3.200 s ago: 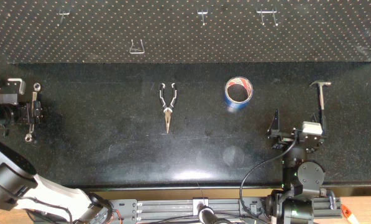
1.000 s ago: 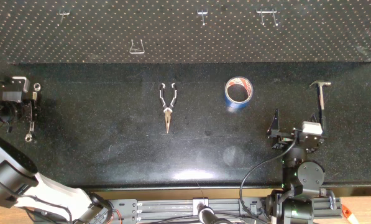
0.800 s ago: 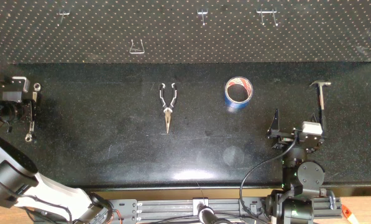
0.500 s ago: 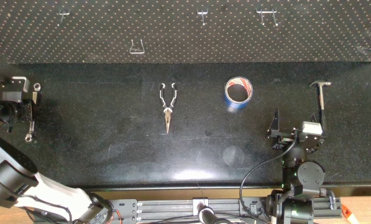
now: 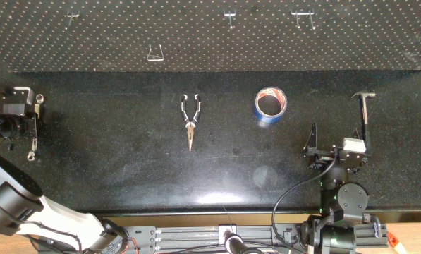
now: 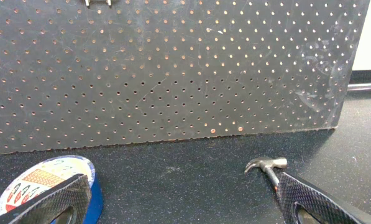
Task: Place Tools Onto Pegboard
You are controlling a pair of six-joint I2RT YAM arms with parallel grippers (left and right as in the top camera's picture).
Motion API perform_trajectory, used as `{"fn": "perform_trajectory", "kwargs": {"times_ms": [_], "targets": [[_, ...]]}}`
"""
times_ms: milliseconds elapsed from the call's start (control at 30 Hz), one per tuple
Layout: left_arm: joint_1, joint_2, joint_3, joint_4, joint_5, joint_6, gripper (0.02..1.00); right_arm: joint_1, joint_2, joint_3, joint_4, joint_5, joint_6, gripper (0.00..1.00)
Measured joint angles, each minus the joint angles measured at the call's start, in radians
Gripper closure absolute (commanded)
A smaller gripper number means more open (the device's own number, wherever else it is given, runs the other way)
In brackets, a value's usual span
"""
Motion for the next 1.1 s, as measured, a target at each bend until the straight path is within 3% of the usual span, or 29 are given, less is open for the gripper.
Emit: {"fn": "perform_trajectory", "kwargs": {"times_ms": [467,733,1100], "targets": [[0.000,0.000,0.002,0.000,0.000,-0.008,0.915,0.000,0.000,0.000,0.000,0.000,0.000,0.029],[0.000,0.000,0.002,0.000,0.000,-0.008,0.987,0.000,0.000,0.000,0.000,0.000,0.000,0.027],[0.000,0.000,0.006,-0.020,-0.001,-0.043,0.991,0.000,0.000,0.000,0.000,0.000,0.000,0.029]]}}
